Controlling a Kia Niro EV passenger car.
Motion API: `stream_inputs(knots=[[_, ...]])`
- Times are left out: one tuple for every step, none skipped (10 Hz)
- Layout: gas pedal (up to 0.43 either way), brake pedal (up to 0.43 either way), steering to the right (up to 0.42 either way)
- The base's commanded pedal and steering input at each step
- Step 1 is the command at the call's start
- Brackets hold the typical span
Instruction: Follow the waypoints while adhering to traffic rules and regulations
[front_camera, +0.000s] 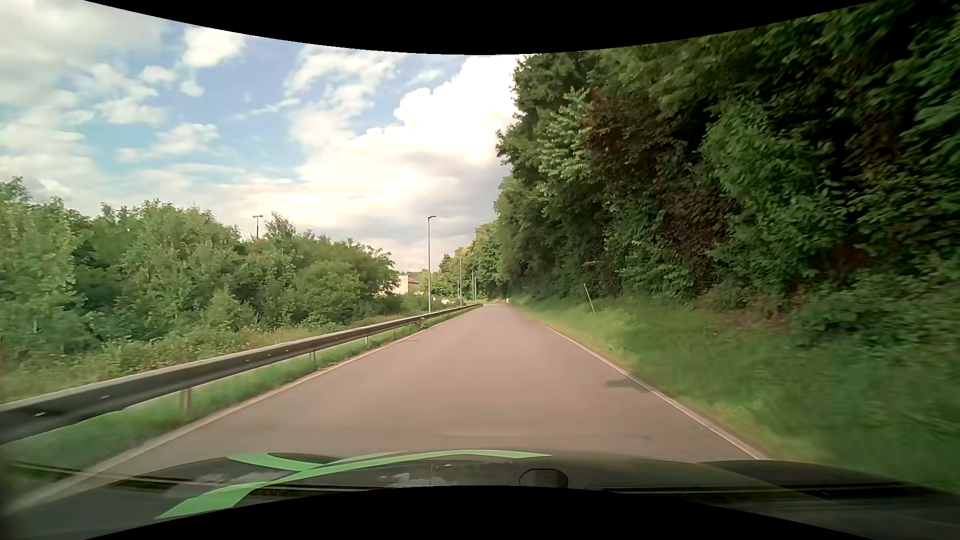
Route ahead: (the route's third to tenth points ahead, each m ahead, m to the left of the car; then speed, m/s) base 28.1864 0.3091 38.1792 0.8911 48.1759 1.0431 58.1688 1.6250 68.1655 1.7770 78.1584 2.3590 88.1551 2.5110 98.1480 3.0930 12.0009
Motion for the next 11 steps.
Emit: stream_inputs(knots=[[0.197, 0.000, -0.011], [0.197, 0.000, -0.011], [0.197, 0.000, -0.008], [0.197, 0.000, -0.005], [0.197, 0.000, -0.004], [0.197, 0.000, -0.005], [0.197, 0.000, -0.004], [0.197, 0.000, -0.004], [0.197, 0.000, -0.004], [0.189, 0.000, -0.004], [0.177, 0.000, -0.004]])
